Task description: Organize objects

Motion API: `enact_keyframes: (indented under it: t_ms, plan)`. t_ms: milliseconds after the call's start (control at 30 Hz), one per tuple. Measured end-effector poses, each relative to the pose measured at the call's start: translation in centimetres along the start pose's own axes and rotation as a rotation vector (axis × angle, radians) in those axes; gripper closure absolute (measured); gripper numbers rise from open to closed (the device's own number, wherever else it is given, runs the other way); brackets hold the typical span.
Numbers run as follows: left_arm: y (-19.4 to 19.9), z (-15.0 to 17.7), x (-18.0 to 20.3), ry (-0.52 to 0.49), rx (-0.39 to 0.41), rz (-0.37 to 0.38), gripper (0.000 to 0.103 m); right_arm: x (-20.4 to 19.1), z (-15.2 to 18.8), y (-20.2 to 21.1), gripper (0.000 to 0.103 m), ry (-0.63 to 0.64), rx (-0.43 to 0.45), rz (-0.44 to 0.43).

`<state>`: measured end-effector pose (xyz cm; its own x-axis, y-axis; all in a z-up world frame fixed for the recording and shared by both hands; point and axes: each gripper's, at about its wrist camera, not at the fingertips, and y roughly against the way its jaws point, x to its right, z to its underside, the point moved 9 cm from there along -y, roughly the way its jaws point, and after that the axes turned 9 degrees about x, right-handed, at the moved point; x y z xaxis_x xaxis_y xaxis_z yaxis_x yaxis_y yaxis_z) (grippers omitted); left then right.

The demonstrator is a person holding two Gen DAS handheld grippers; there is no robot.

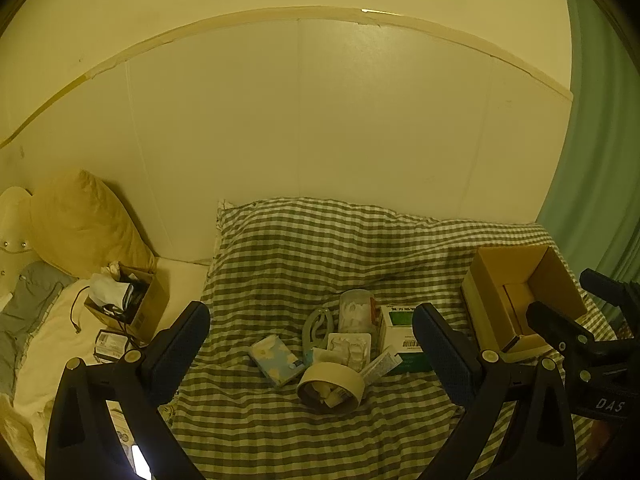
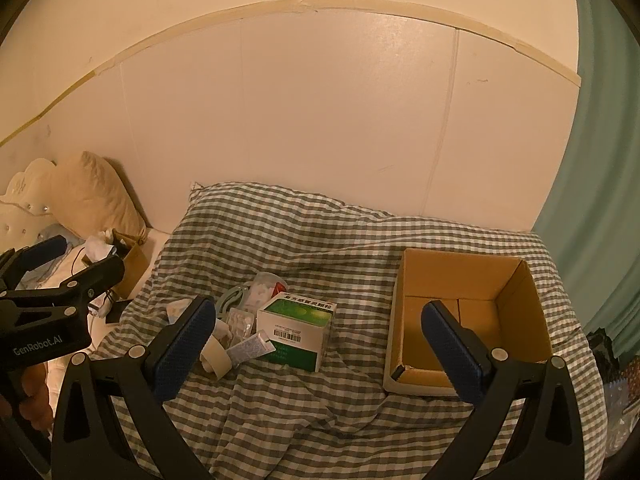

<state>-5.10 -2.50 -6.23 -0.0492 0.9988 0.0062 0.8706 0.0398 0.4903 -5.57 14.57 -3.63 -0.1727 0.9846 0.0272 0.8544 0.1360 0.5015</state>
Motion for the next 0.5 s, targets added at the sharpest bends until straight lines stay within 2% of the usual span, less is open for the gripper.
enact_keyframes:
  t_ms: [500]
  plan:
    - [-0.13,0.29,-0.06,-0.01,-0.006,-0.009,0.0,-0.56,-0.04,0.02,0.0,0.022,0.007,-0.012]
